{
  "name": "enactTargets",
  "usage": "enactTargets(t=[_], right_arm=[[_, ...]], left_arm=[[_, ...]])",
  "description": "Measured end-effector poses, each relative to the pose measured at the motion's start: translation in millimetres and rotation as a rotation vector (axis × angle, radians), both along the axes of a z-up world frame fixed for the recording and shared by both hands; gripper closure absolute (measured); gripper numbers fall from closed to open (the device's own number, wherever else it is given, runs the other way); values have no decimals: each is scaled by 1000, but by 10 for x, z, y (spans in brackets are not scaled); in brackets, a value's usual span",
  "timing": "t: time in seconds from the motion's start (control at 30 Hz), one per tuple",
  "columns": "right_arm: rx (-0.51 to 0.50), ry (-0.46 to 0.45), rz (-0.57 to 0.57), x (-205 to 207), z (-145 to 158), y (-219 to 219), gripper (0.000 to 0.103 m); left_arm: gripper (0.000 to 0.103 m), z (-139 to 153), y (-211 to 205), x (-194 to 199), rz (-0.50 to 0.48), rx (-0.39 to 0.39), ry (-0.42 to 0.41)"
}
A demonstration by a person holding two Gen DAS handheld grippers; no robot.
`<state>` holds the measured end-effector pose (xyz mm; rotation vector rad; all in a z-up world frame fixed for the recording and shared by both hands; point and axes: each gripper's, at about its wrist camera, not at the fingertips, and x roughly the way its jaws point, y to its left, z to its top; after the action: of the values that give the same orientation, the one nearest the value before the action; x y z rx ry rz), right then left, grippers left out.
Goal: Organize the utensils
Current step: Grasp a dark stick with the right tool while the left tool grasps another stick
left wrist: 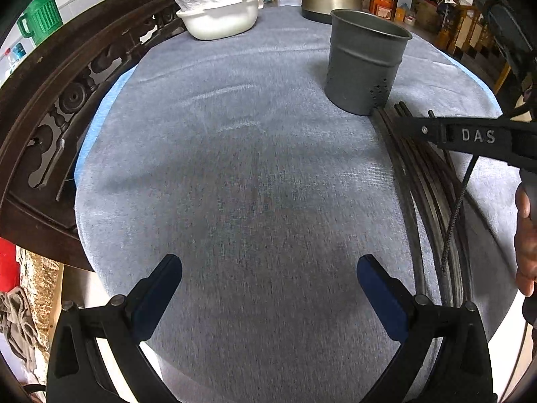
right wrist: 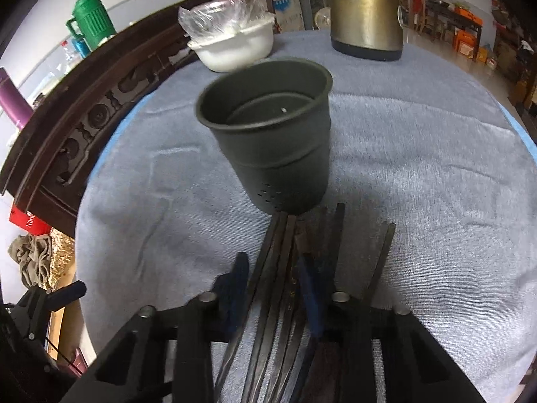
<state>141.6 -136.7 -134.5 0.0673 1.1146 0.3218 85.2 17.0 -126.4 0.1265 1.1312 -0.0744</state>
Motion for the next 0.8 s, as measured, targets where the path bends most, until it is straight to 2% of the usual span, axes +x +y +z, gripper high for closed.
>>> enactTargets(t=[0.13,0.27,0.47,0.63,0.67,0.77,0.8], right_arm=[[12,2,-22,8,-3,-84,92],[49,-17,-74,-9,30,-327,93],[169,8,-167,25,-17,-798,93],[247,40,-232,33,-88,-1113,93],[263,48,-236,36,-97,-1129,90],[337,70,-207,33,-80,-1094,89],[346,77,-194,48,-74,-1068,83]], left_arm=[[0,-40,6,81,-8,-10,13],[0,-28,21,223,-29,-75,26],[0,-22,-24,536,-53,-185,49],[11,-117,-252,762,-102,-217,99],[13,-104,-309,772,-103,-188,76],[20,-88,-443,826,-144,-206,82],[20,-84,-478,849,-149,-218,91]])
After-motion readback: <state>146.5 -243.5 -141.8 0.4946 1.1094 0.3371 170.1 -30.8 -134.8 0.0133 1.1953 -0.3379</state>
